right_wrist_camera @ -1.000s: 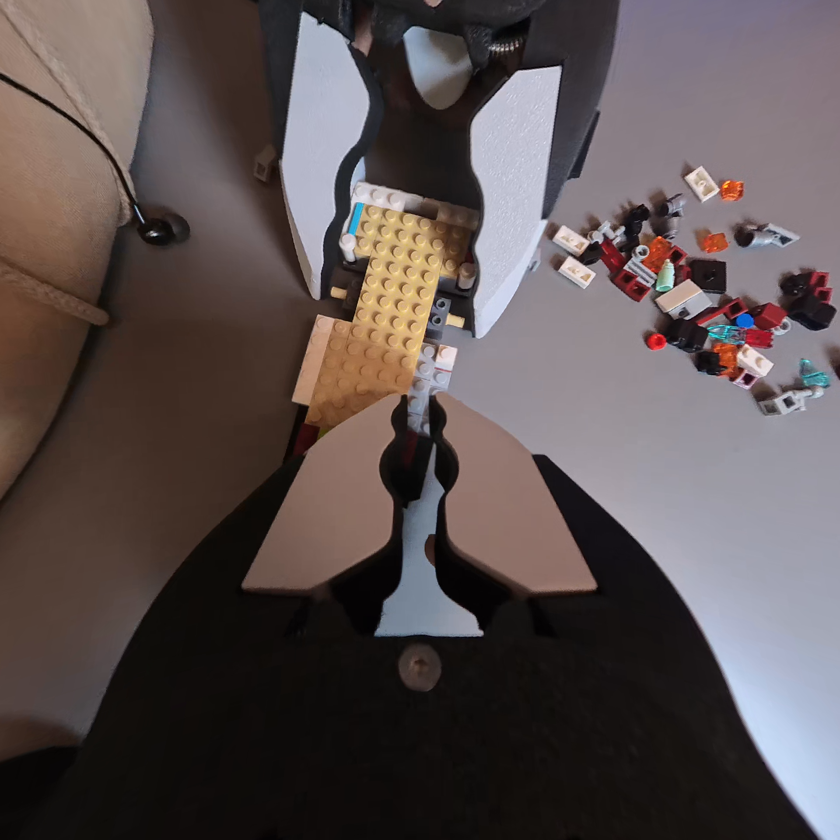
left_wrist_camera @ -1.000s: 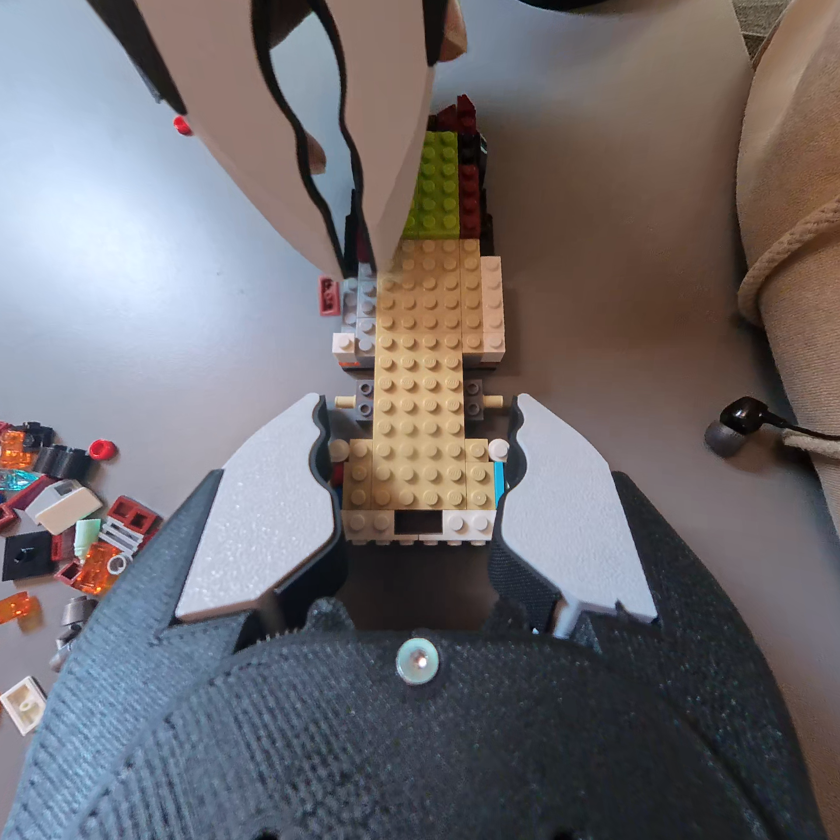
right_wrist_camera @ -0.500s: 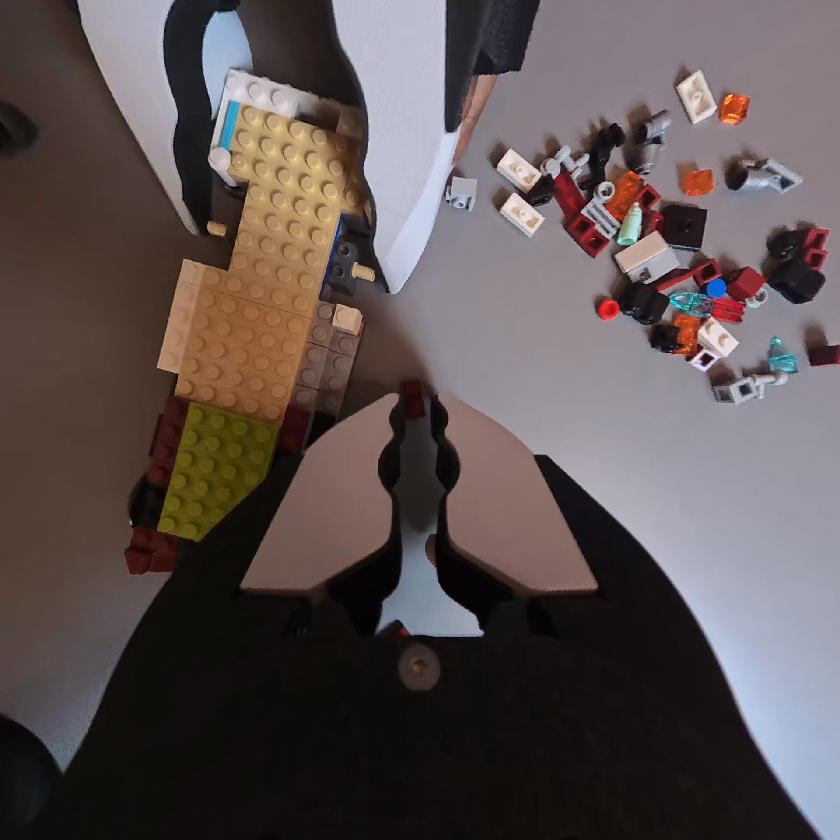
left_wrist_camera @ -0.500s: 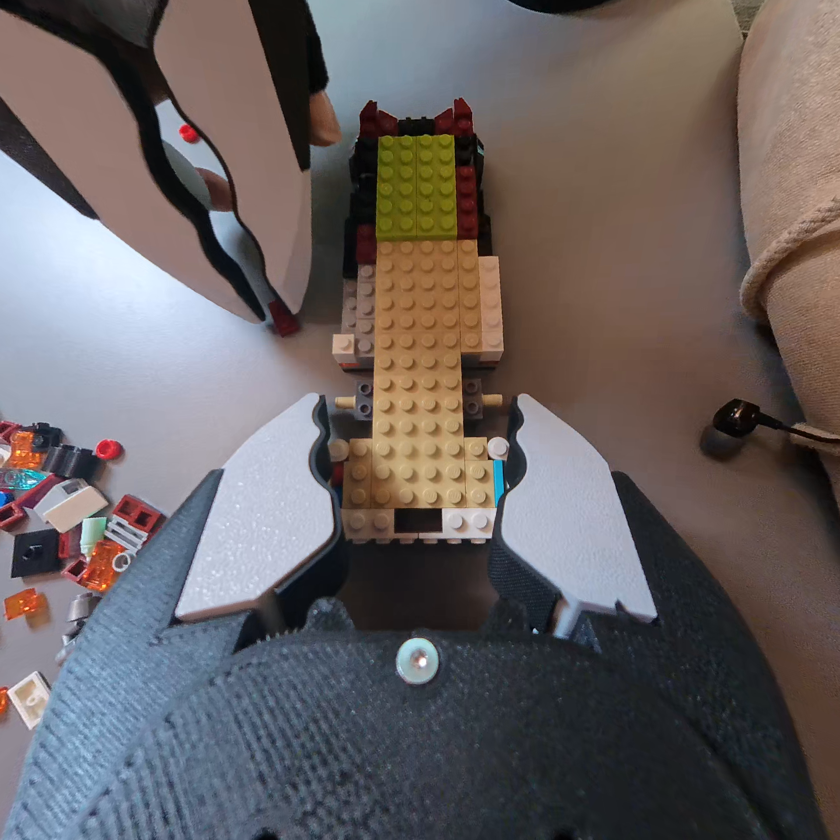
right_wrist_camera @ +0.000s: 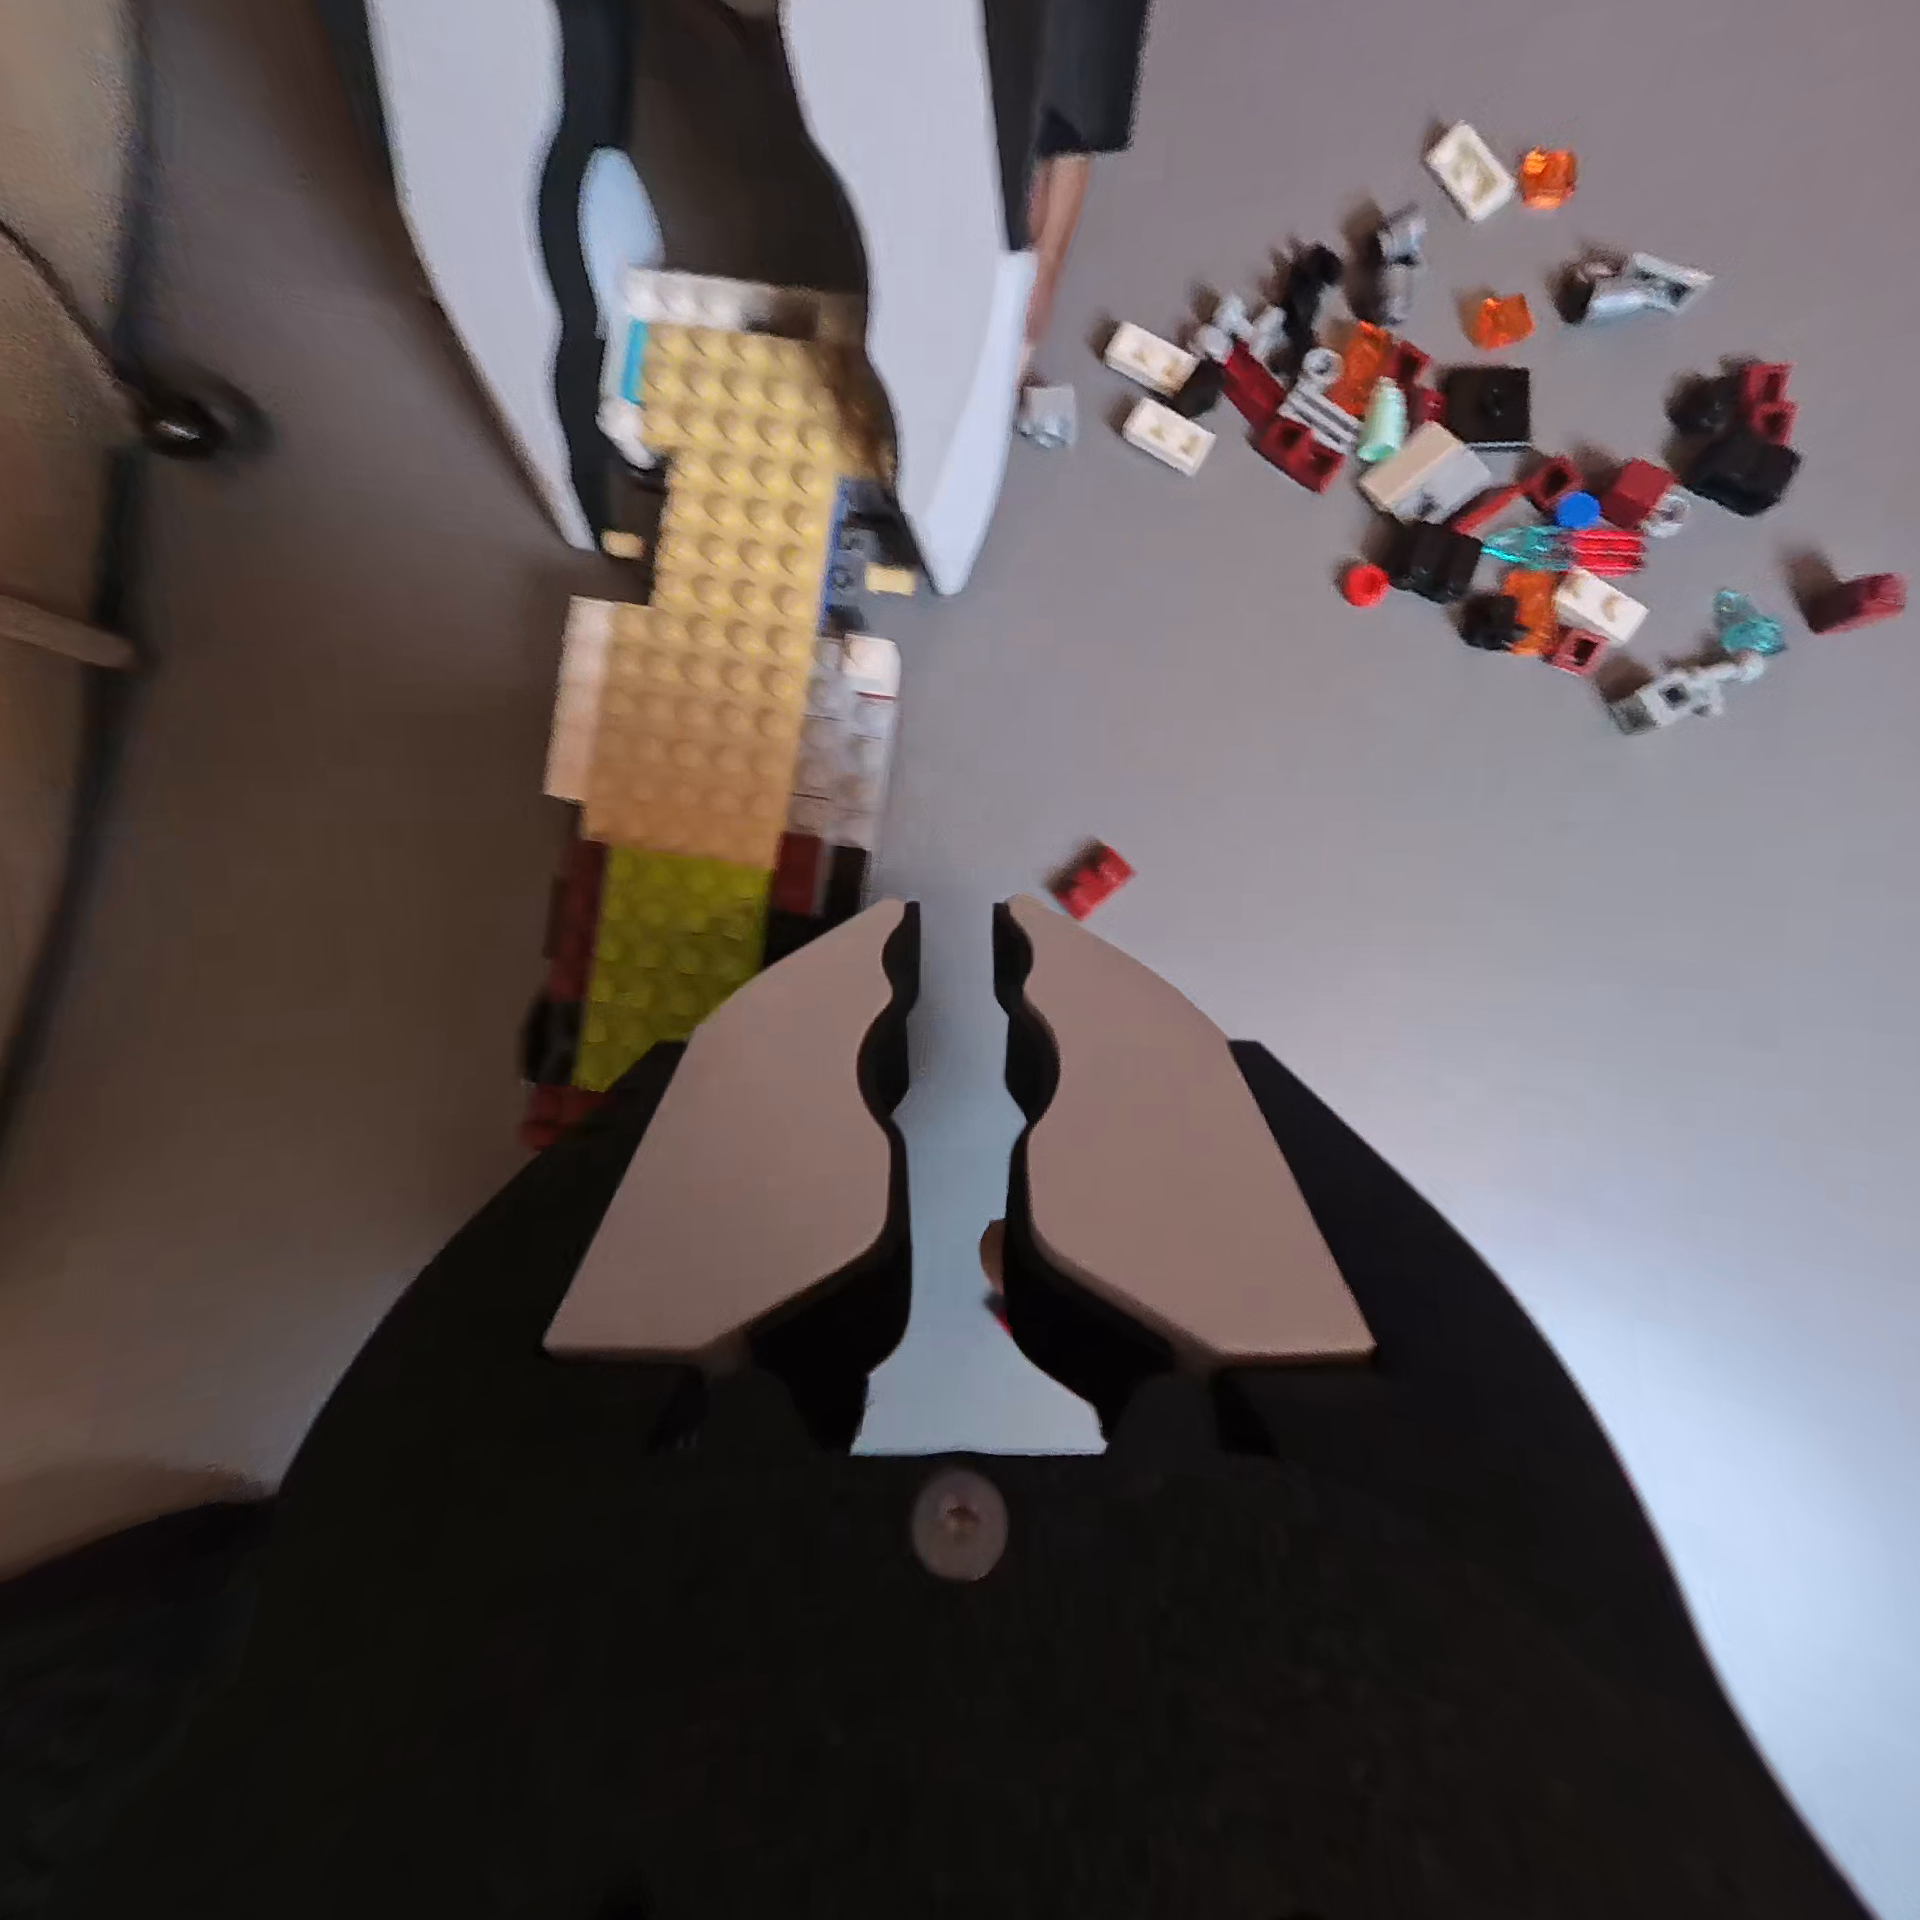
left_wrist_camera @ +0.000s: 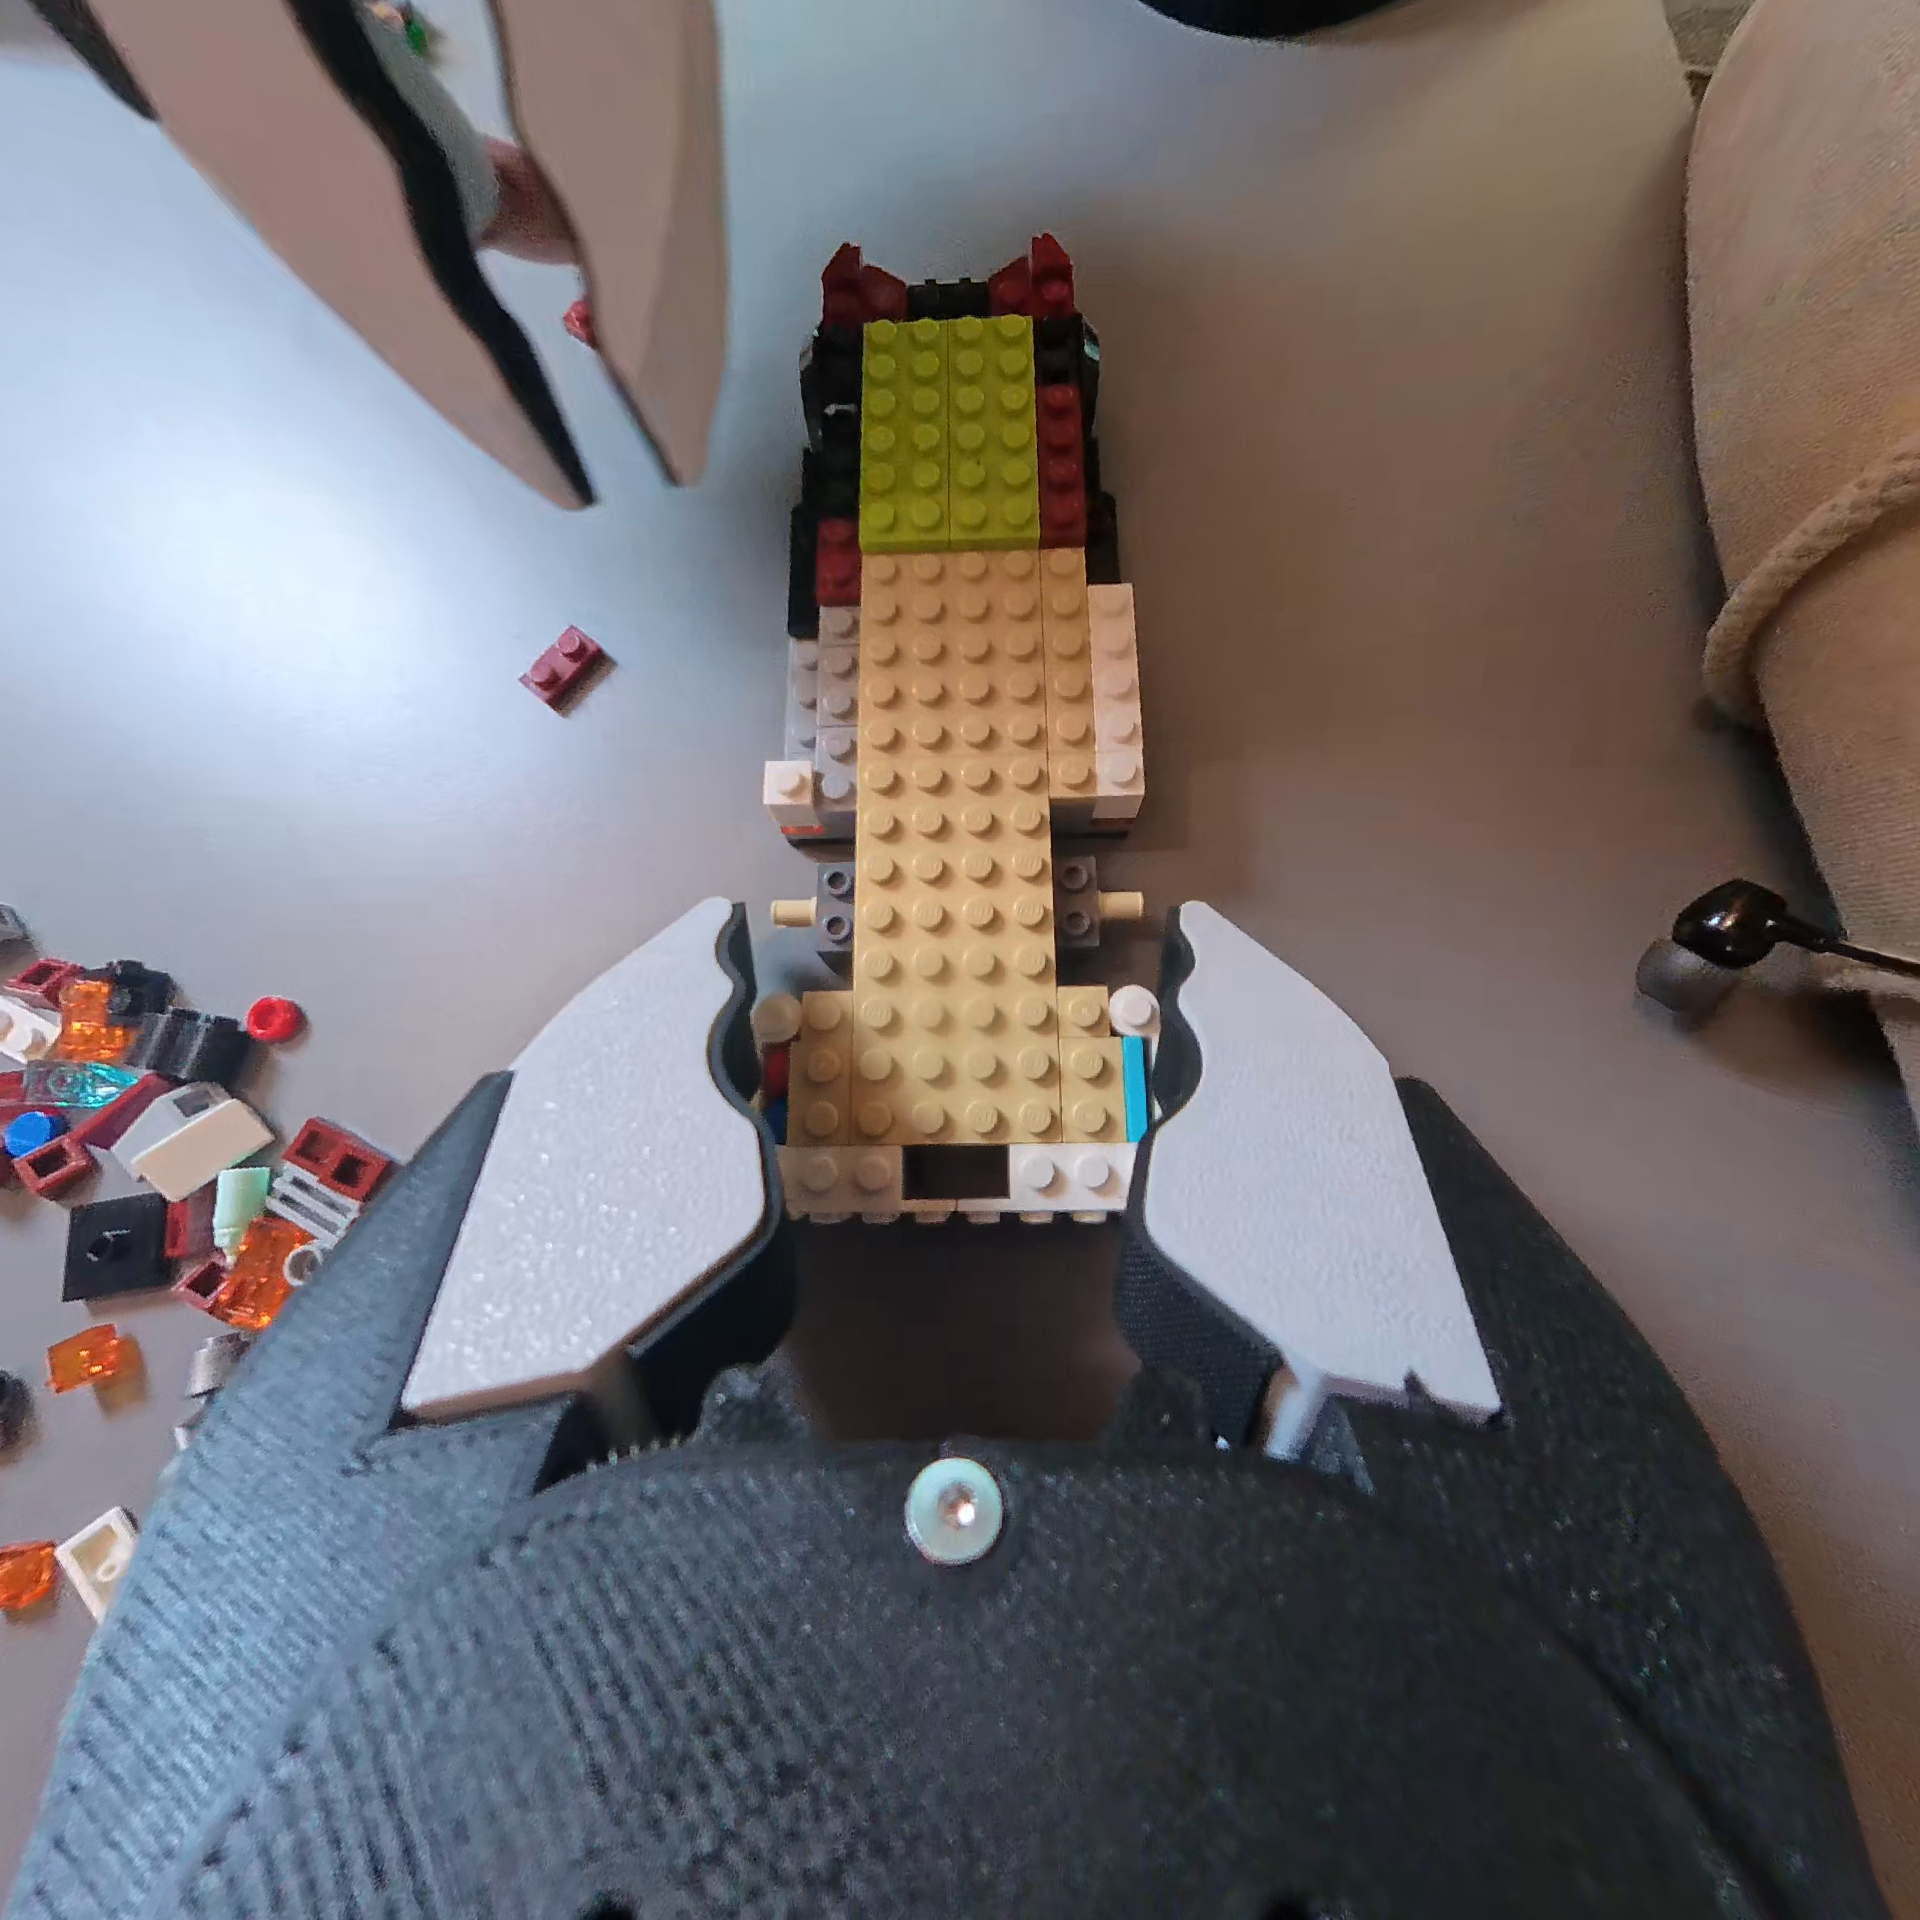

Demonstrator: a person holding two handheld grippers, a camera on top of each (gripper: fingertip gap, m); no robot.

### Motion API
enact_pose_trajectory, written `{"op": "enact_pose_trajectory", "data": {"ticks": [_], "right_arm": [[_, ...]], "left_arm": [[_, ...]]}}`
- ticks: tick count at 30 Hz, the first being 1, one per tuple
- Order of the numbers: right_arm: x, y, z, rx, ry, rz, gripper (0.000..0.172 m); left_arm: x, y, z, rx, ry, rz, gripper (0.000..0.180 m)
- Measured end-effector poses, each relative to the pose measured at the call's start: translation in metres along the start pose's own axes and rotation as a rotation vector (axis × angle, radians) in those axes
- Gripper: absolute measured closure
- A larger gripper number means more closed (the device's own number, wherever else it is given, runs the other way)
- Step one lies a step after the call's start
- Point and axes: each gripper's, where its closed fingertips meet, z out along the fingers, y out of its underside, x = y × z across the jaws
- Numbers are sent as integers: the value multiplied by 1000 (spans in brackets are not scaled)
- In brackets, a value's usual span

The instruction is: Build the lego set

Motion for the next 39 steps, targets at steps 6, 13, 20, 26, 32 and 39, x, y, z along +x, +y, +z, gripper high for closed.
{"op": "enact_pose_trajectory", "data": {"ticks": [6, 13, 20, 26, 32, 39], "right_arm": [[-33, -2, 0, 7, -179, 58, 155], [-44, 3, -1, -15, -210, 51, 147], [-12, 15, -11, -30, -59, 69, 152], [20, 23, -9, -69, 65, 100, 153], [24, 18, 4, -108, 102, 136, 150], [25, 9, 18, -135, 131, 212, 145]], "left_arm": [[-2, -15, -13, 72, 11, -47, 104], [2, -26, 7, 10, 25, -10, 99], [-2, -18, 23, -94, 18, -18, 102], [-3, -17, 23, -96, 0, -23, 103], [-5, -14, 20, -96, -21, -42, 103], [-6, -9, 16, -98, -32, -52, 103]]}}
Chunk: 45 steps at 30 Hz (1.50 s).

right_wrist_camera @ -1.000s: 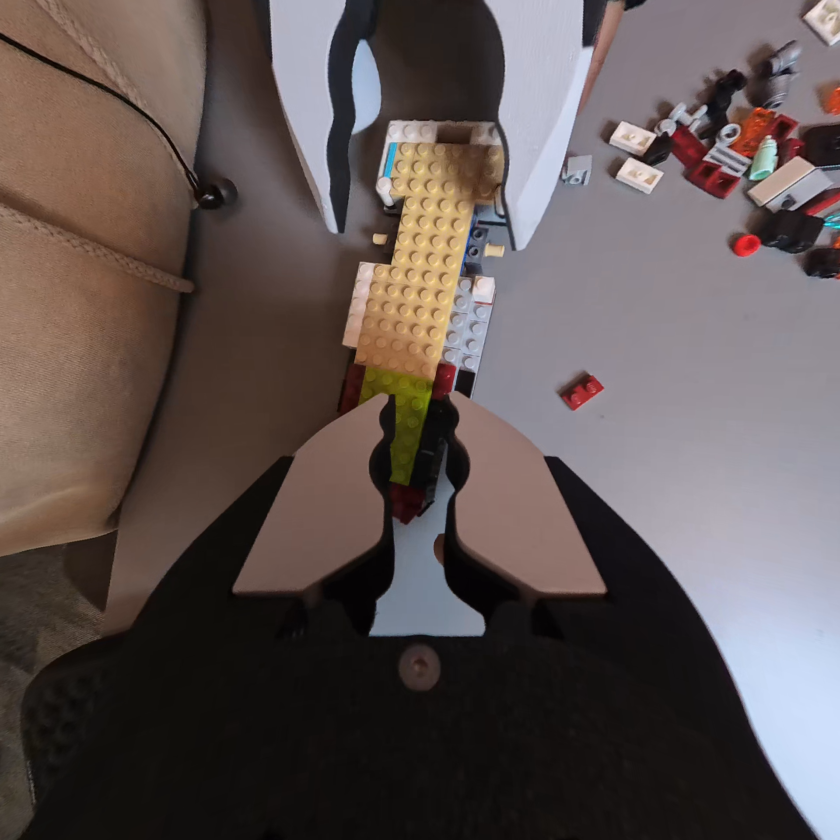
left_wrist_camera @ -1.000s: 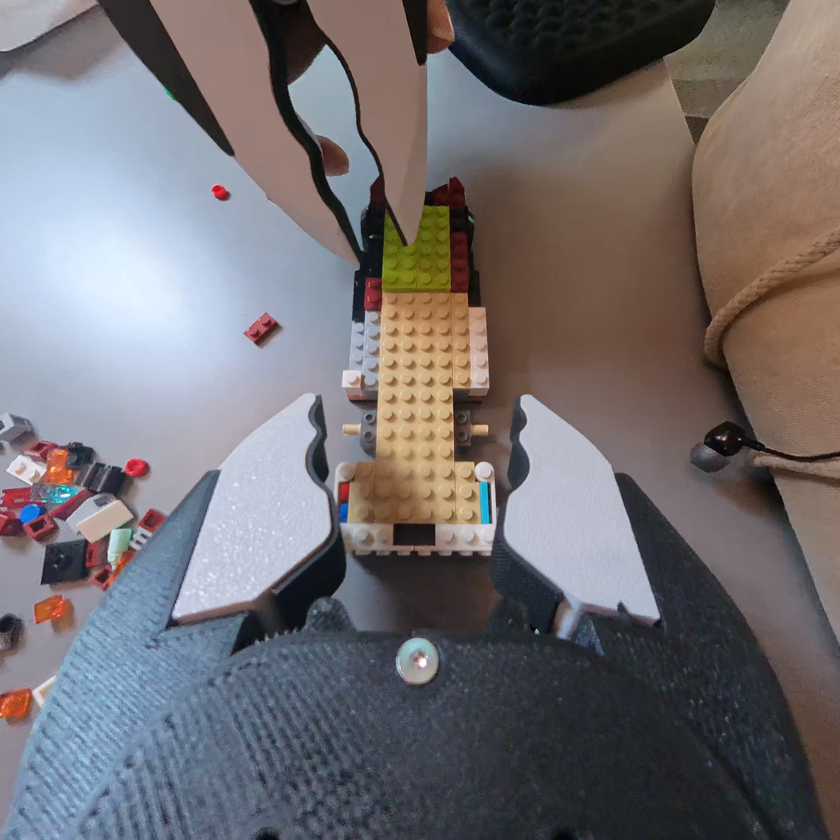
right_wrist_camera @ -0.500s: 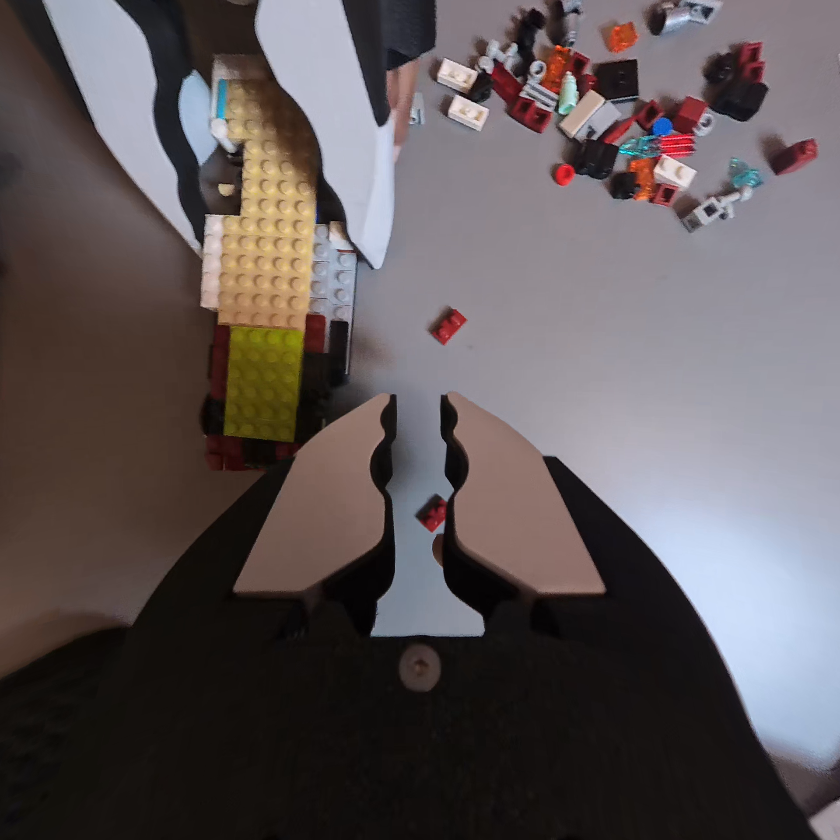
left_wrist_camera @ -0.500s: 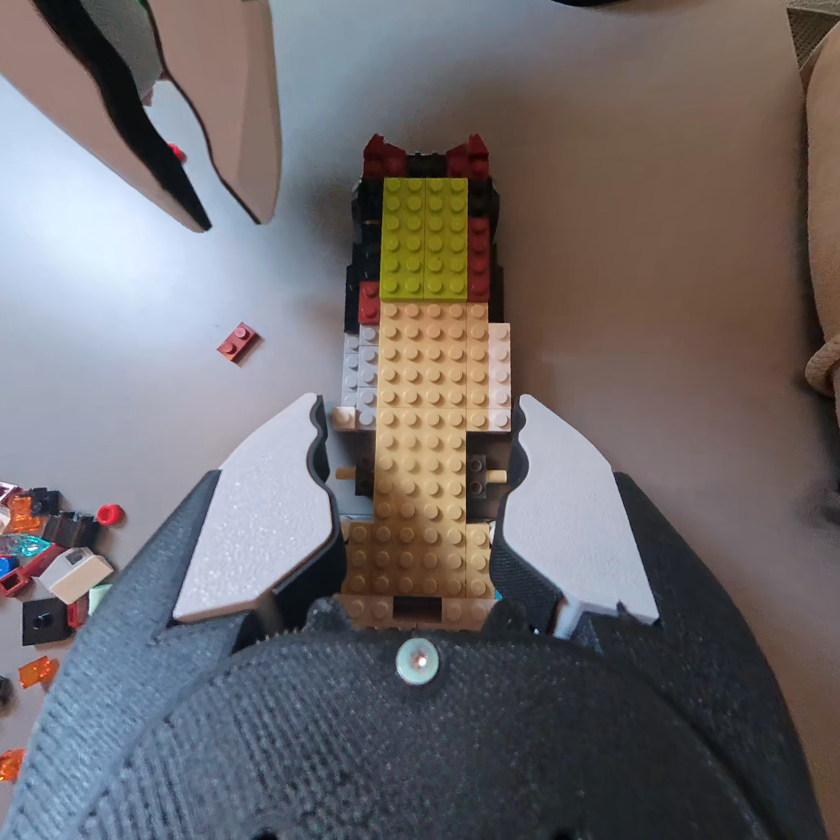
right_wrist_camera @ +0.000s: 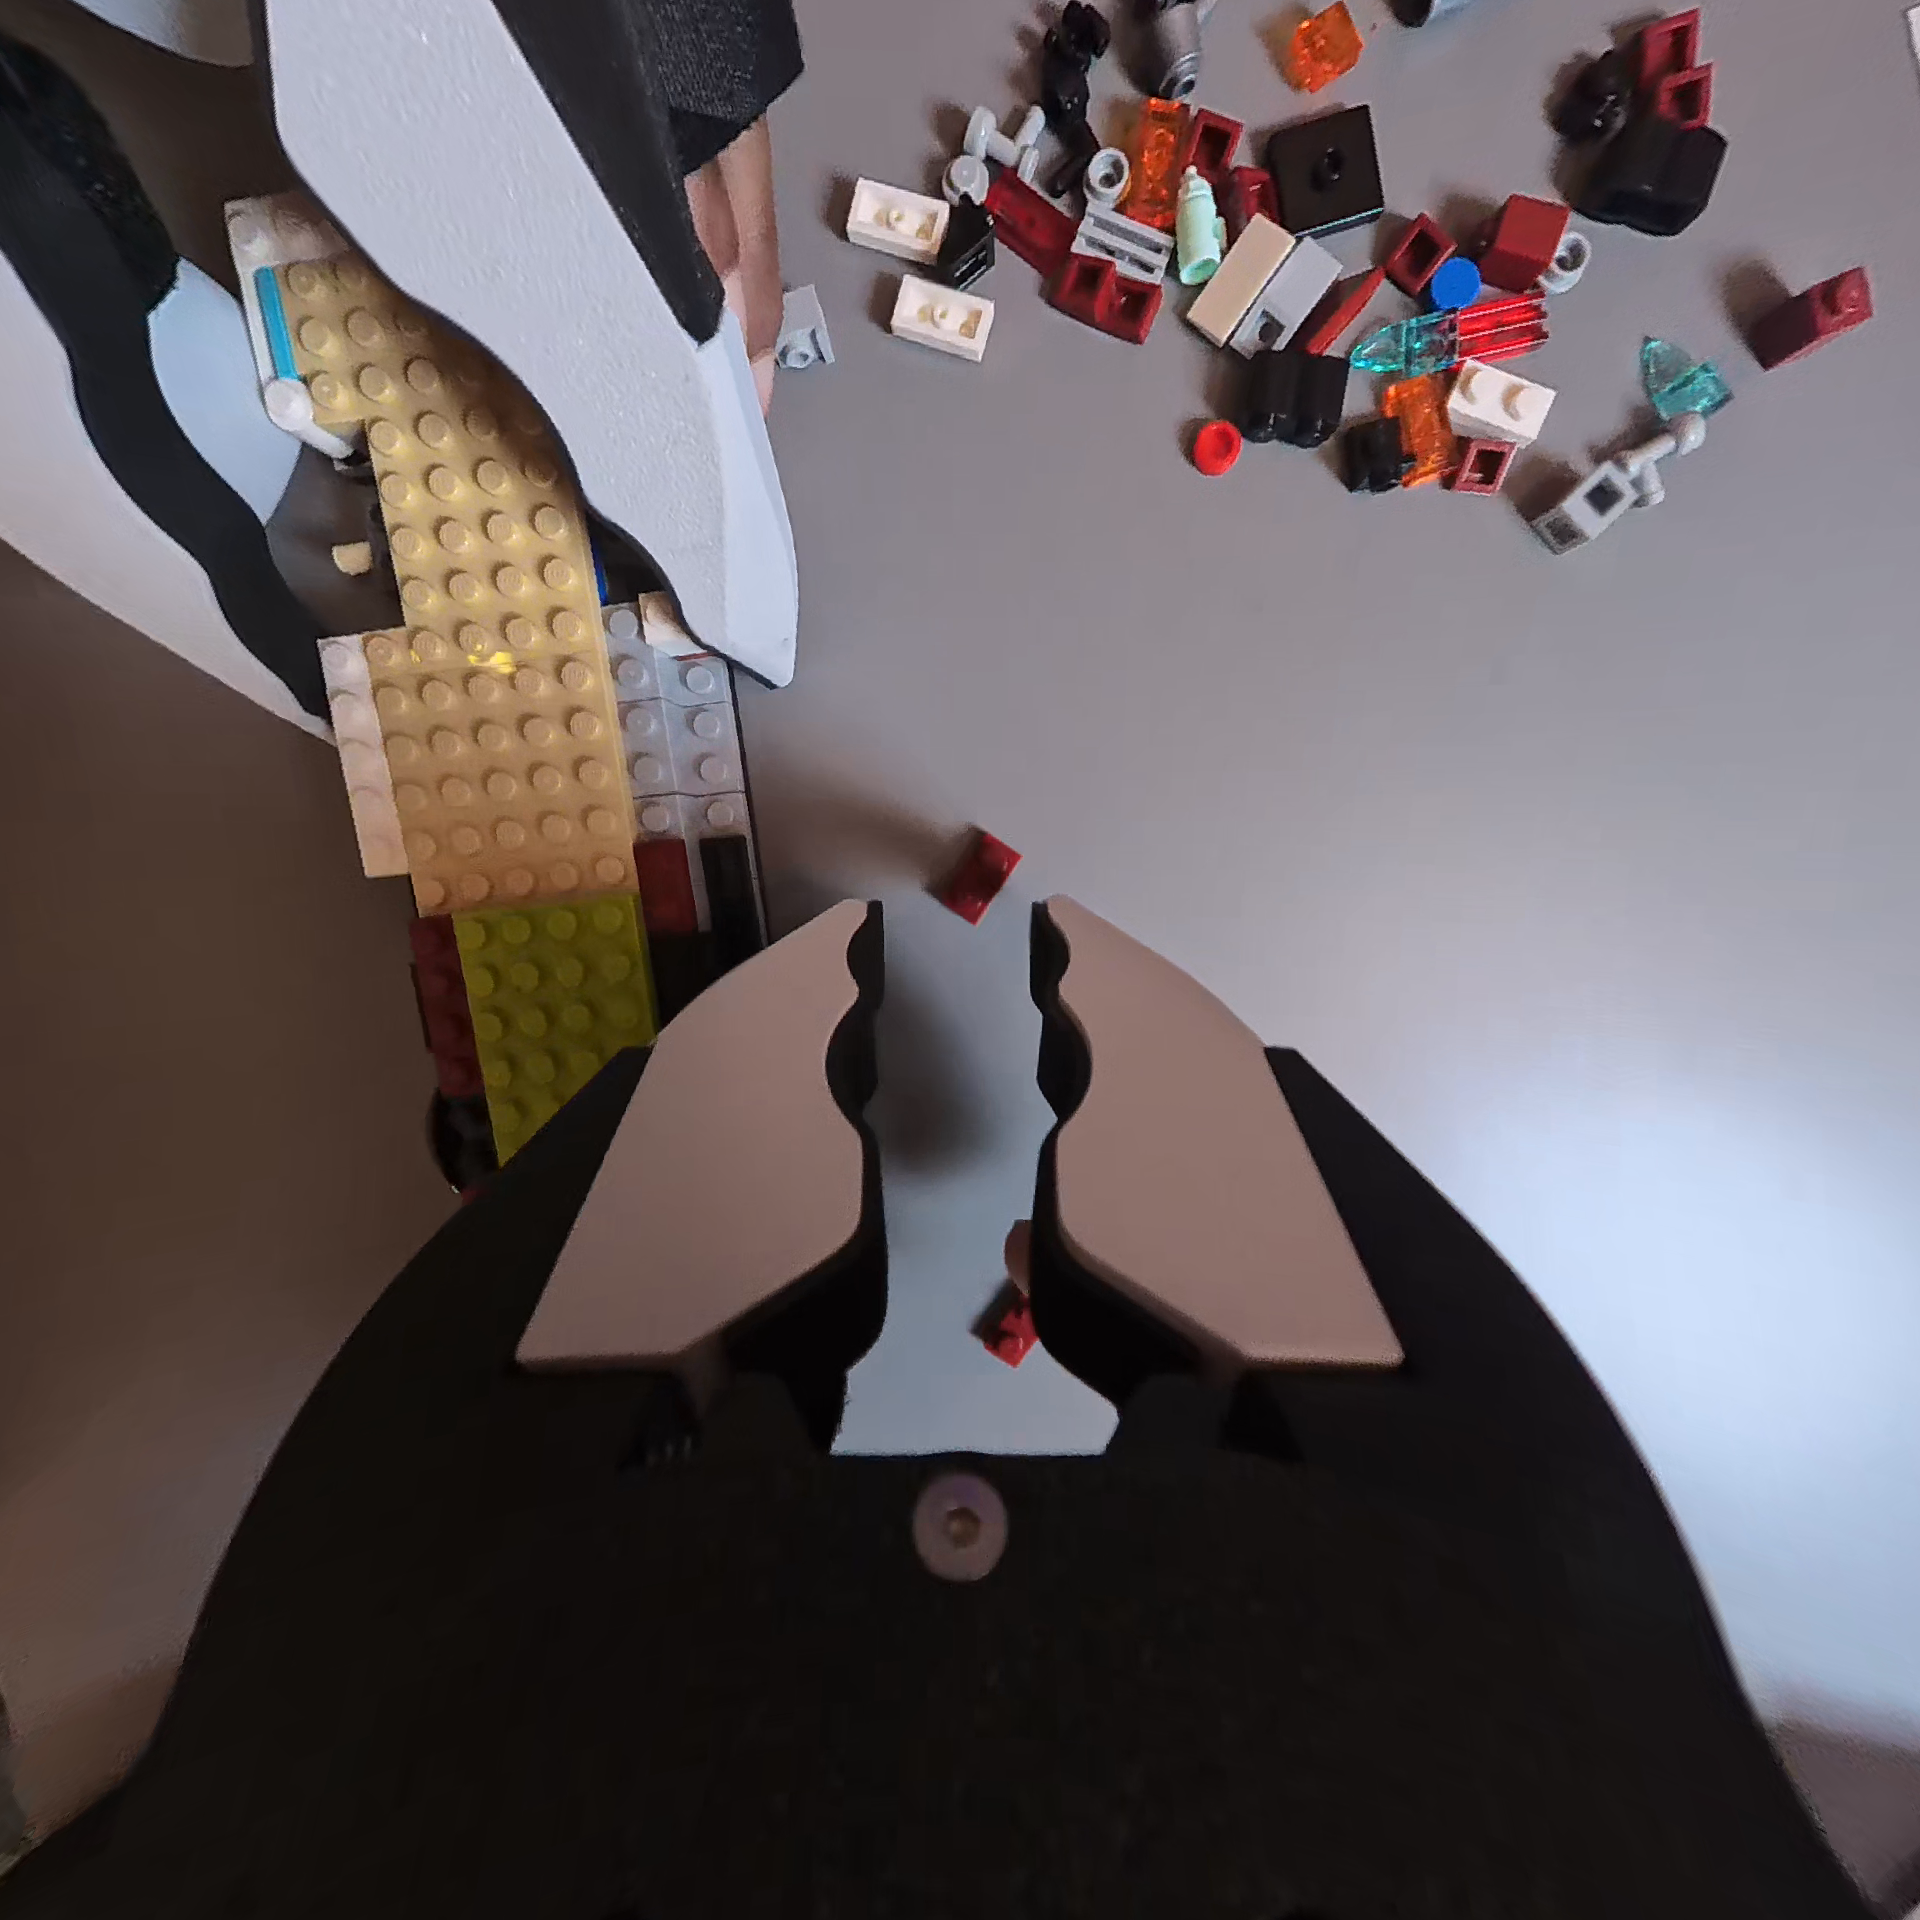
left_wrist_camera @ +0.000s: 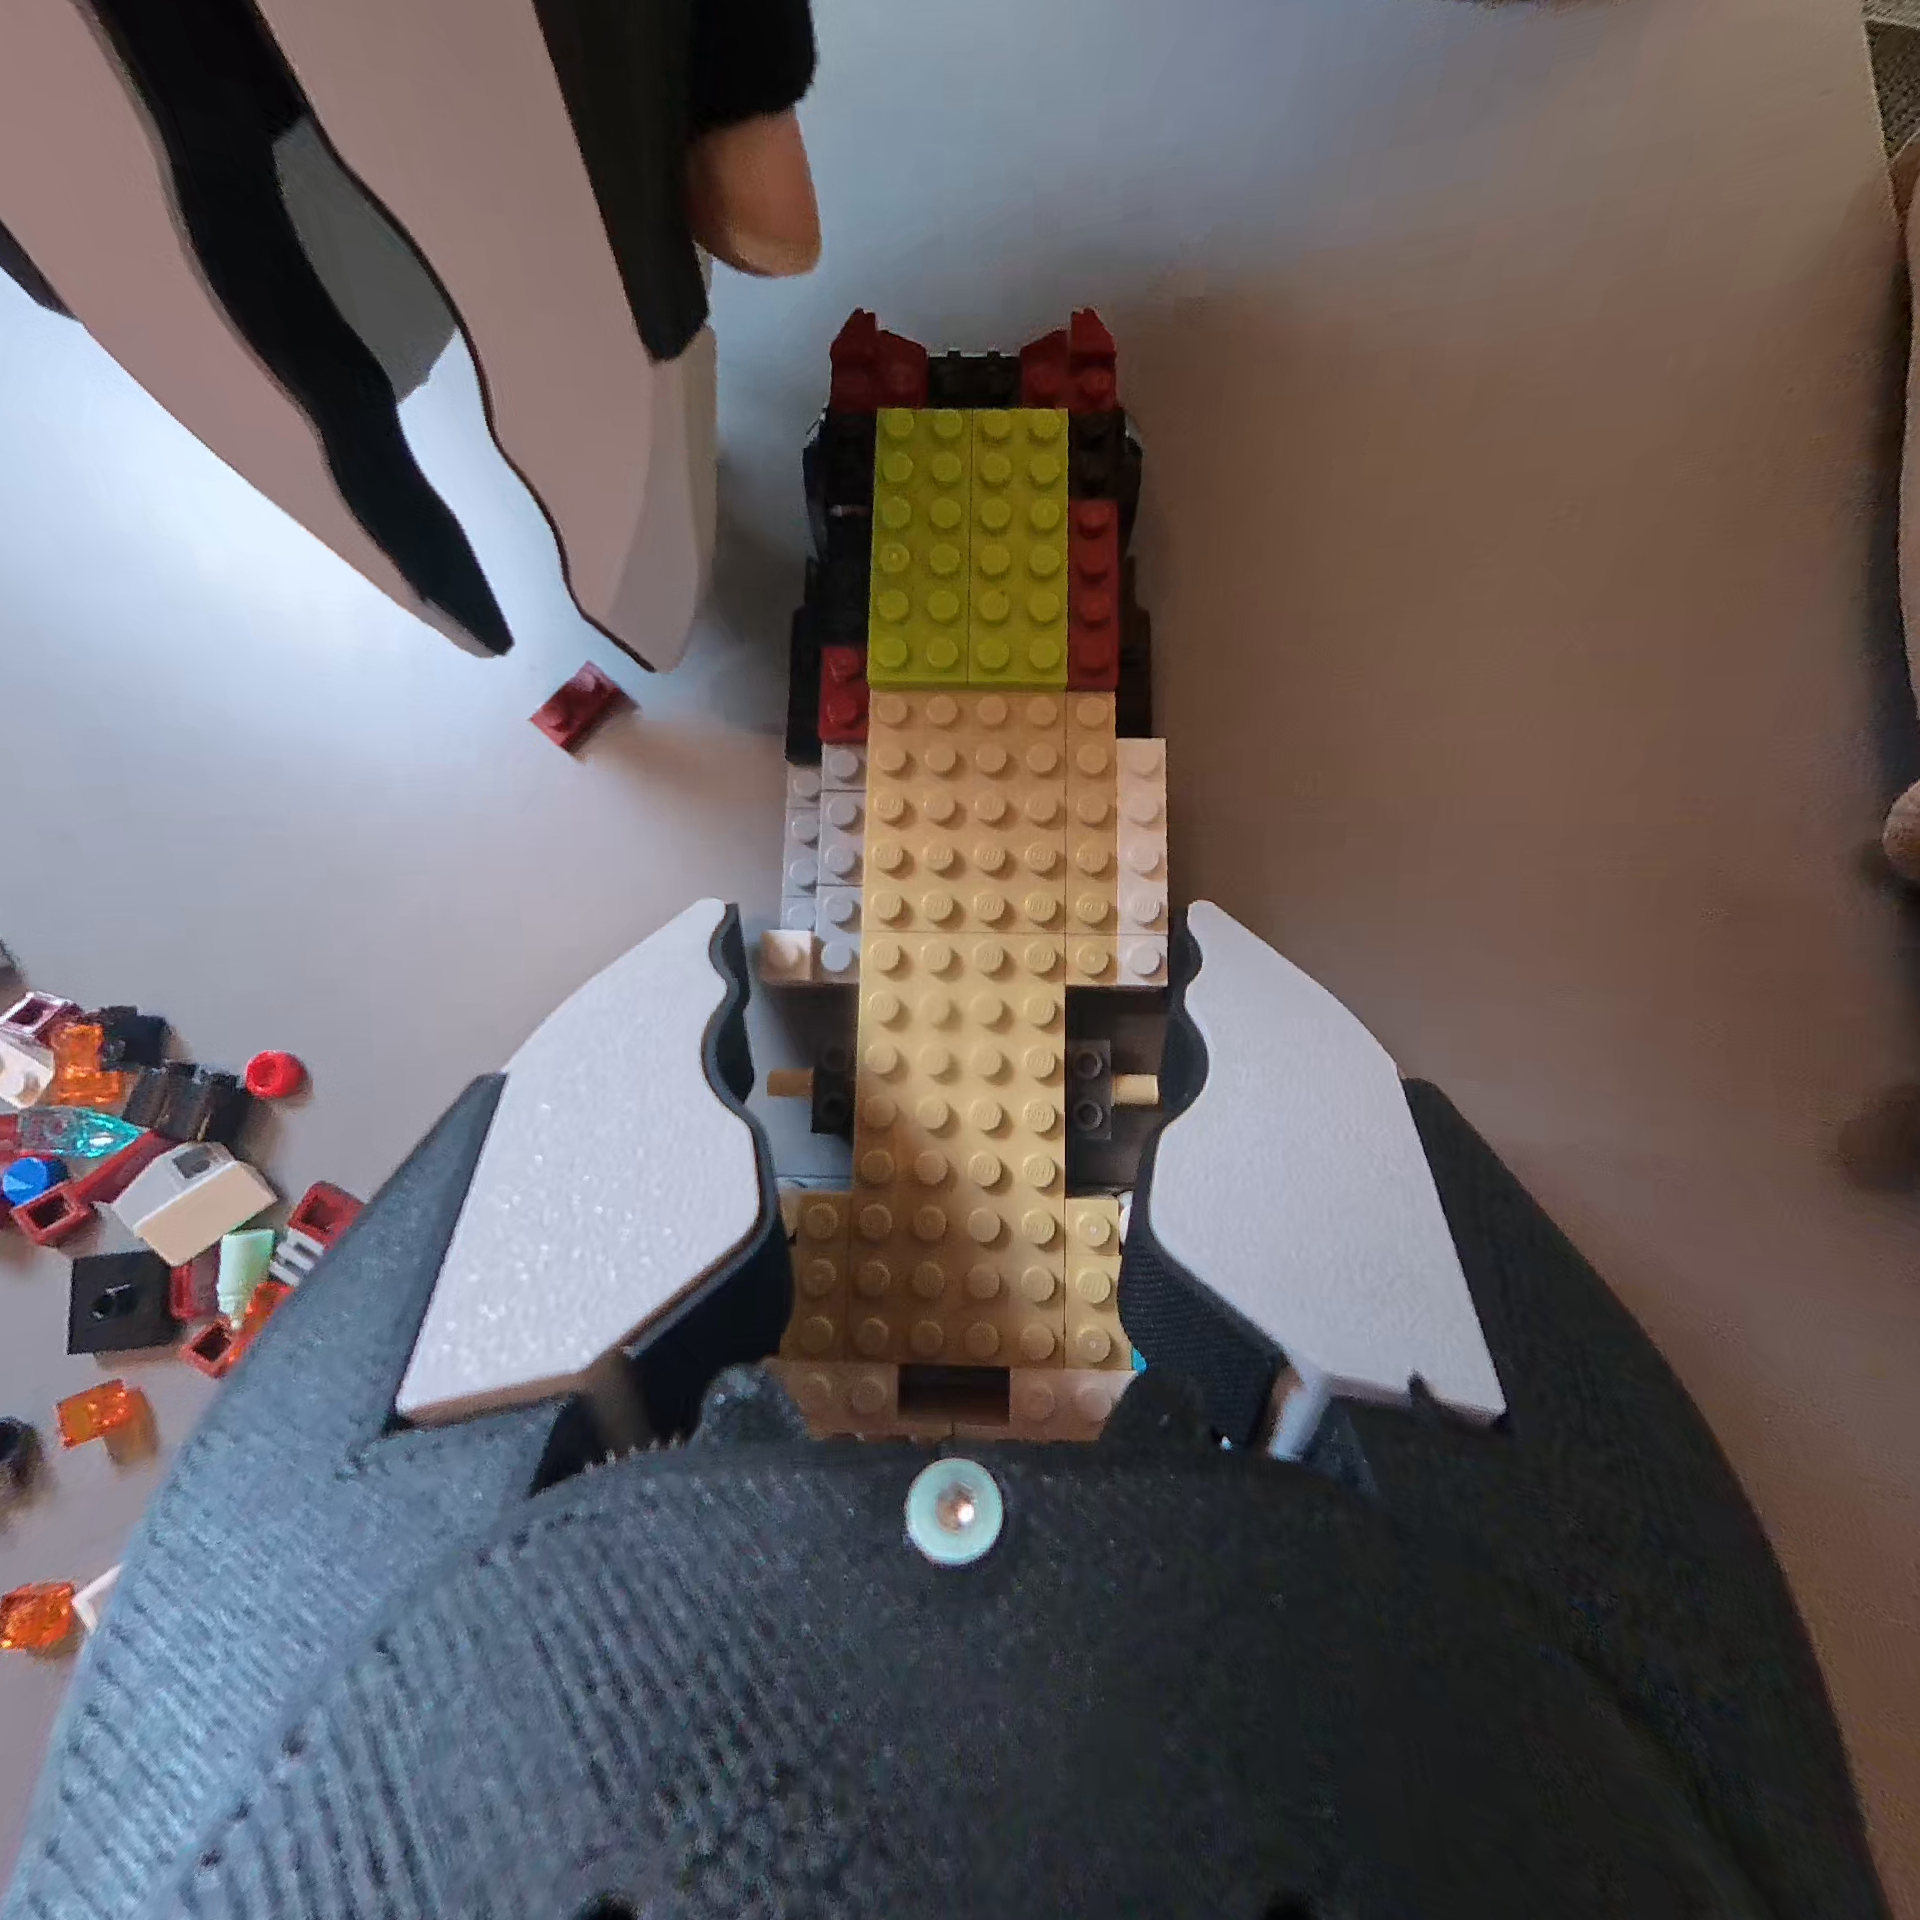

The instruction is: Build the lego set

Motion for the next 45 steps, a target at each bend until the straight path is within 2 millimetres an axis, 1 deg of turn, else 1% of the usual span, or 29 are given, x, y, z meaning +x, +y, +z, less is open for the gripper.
{"op": "enact_pose_trajectory", "data": {"ticks": [6, 8, 14, 26, 30, 39, 42, 45], "right_arm": [[3, 0, 9, -65, 29, 54, 149], [5, 0, 10, -79, 50, 48, 155], [4, -1, 11, -94, 44, 13, 163], [2, 1, 10, -93, 31, -58, 164], [0, 2, 10, -89, 15, -82, 164], [0, 2, 10, -71, -11, -82, 164], [2, 1, 10, -54, 6, -99, 164], [1, -2, 3, -25, -6, -98, 164]], "left_arm": [[0, 3, -3, 0, -10, -3, 103], [0, 4, -4, 0, -13, 3, 104], [0, 4, -4, 3, -14, 3, 104], [0, 1, -7, 17, -15, -1, 105], [0, 3, -5, 7, -14, -2, 104], [0, 3, -4, 8, -6, -12, 104], [0, 3, -4, 10, -6, -14, 104], [0, 3, -4, 11, -8, -14, 104]]}}
